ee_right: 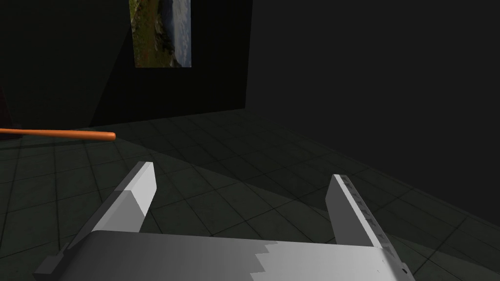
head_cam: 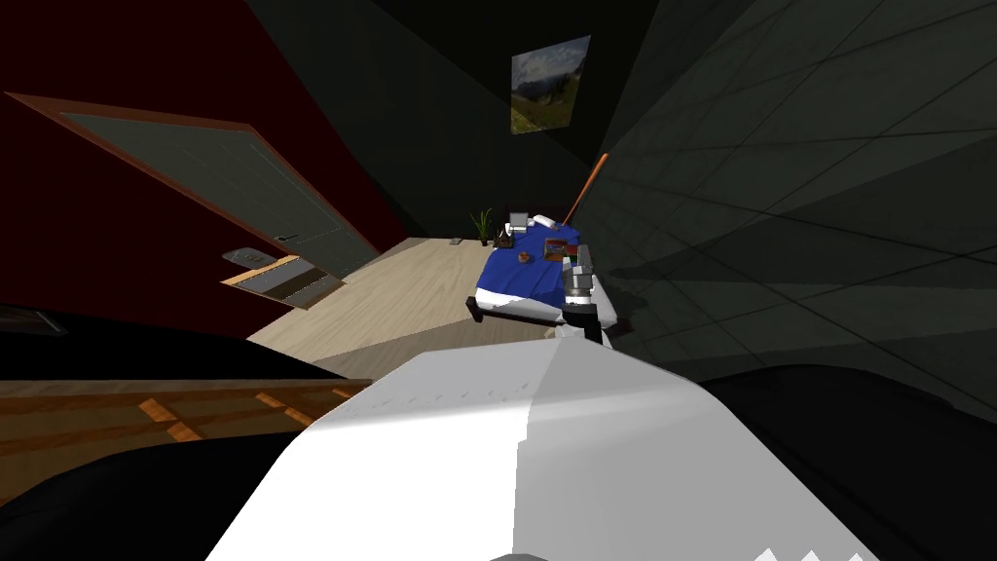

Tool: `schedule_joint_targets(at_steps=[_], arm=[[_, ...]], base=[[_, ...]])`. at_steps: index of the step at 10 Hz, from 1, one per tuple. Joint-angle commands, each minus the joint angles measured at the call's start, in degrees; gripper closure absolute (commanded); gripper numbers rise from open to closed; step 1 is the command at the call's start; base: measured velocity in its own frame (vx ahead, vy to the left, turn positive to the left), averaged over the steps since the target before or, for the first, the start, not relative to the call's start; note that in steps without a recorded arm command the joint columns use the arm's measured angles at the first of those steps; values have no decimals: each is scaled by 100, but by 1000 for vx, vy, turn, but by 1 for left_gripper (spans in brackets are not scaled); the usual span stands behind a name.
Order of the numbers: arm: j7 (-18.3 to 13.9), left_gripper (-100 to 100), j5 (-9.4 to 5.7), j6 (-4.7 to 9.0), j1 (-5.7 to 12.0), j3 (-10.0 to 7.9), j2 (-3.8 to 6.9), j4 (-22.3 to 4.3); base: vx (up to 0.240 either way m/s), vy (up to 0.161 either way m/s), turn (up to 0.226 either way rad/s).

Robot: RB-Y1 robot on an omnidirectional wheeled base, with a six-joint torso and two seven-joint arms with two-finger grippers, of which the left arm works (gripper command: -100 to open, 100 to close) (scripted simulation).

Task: Push the door open

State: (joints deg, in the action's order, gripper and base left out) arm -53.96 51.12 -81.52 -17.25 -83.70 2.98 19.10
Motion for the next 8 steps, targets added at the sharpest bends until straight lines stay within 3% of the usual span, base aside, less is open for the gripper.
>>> schedule_joint_targets(at_steps=[1,3,4,6,8], arm=[[7,-100,-215,-47,-45,154,-7,-9],[7,-100,-215,-47,-45,154,-7,-9],[-25,-100,-474,-79,-92,343,22,-95],[-57,-100,-736,-110,-132,541,51,-175],[-57,-100,-736,-110,-132,541,51,-175]], base=[[-14,26,48],[-4,18,-1],[-8,24,11],[-41,83,-32],[-49,60,-29]])
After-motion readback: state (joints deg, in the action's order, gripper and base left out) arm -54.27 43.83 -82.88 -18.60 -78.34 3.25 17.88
